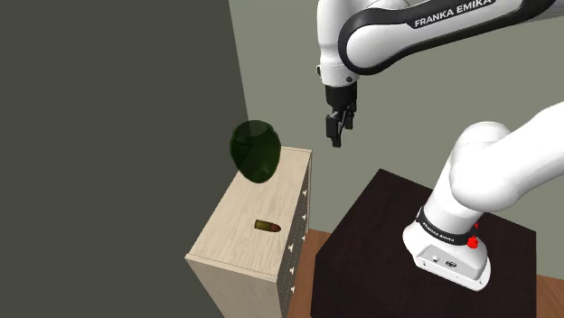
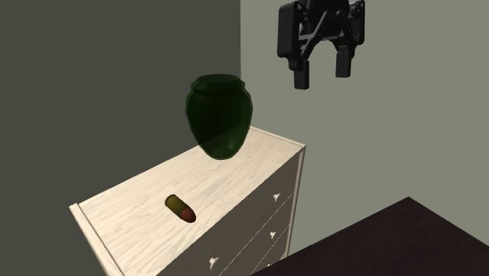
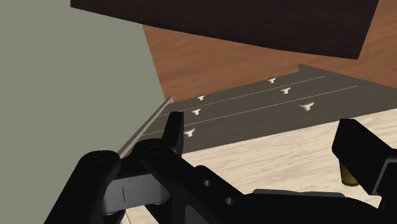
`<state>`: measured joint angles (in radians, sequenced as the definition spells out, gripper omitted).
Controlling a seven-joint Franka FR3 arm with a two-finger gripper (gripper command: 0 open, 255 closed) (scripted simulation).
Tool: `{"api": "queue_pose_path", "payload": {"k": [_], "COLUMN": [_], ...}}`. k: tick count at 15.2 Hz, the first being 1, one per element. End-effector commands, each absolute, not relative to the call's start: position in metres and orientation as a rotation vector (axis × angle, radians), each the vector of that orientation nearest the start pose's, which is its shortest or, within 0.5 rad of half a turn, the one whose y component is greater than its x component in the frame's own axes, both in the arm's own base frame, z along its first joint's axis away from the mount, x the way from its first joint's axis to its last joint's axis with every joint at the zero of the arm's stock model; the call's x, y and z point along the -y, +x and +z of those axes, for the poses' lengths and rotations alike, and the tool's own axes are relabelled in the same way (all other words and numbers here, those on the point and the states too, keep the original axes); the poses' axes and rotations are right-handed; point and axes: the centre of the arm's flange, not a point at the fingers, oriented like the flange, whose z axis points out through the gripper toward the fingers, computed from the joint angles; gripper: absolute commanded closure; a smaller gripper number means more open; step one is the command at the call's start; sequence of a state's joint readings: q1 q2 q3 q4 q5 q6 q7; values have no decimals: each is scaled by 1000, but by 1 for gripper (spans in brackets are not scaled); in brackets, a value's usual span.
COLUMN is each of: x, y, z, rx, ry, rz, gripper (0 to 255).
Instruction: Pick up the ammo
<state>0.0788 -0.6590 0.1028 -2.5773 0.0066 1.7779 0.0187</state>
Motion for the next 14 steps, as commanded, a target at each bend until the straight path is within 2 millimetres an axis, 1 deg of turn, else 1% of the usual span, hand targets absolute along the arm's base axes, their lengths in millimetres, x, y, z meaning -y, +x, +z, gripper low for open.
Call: {"api": "queue_pose_path", "payload": {"k": [1, 7, 14], "x": [-75, -117, -170], "y": [335, 358, 382], "z": [443, 386, 323], "rx": [252, 358, 479], "ry": [-3183, -3145, -3094], "rz": [195, 135, 67], "gripper": [0, 0, 0]}}
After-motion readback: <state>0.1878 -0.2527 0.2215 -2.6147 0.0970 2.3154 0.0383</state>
